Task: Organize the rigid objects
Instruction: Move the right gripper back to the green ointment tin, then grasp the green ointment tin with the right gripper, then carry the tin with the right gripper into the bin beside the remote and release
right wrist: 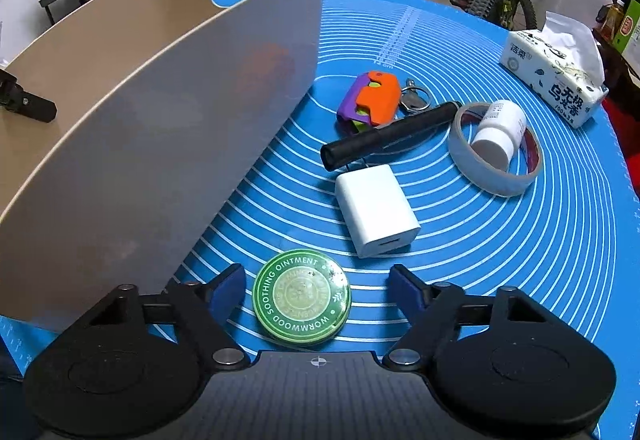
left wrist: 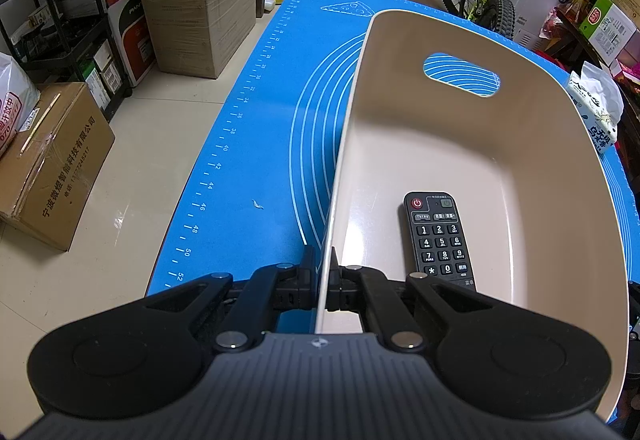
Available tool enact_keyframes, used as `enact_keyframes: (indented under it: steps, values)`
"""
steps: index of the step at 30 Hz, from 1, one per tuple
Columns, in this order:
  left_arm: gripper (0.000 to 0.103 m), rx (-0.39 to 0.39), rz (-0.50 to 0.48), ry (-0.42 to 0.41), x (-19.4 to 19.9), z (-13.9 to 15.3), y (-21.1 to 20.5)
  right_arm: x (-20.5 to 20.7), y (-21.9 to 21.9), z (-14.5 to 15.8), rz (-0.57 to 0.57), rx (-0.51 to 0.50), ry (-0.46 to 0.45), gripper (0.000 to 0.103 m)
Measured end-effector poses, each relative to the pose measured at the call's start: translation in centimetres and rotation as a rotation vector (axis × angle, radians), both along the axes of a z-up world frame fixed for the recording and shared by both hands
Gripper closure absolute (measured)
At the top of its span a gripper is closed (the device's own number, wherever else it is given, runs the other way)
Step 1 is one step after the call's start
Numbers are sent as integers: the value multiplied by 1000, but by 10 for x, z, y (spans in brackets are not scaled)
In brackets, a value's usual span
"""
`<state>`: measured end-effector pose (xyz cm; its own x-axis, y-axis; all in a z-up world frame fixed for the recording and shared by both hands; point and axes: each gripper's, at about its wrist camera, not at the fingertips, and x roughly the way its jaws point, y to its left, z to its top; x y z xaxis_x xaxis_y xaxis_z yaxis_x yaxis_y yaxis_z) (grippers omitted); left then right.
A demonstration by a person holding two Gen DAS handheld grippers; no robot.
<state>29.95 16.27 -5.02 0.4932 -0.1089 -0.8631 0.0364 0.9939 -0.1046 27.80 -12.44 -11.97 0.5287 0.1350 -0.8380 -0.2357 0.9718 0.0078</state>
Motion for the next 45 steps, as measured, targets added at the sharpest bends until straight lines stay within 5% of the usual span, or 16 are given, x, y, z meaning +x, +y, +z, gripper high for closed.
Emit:
enact_keyframes:
  steps: [5, 18, 28, 45]
  values:
    - [98, -1, 0, 0, 0, 0, 0, -1, 0, 3, 9, 0, -13, 48]
    - [98, -1, 0, 0, 0, 0, 0, -5, -3, 22, -46, 4, -38, 48]
    - [98, 2, 2, 1, 0, 0, 0, -3, -19, 66, -157, 8, -200, 48]
    - [98, 14, 0, 3, 0, 0, -1, 27, 22, 133, -137, 145, -456, 48]
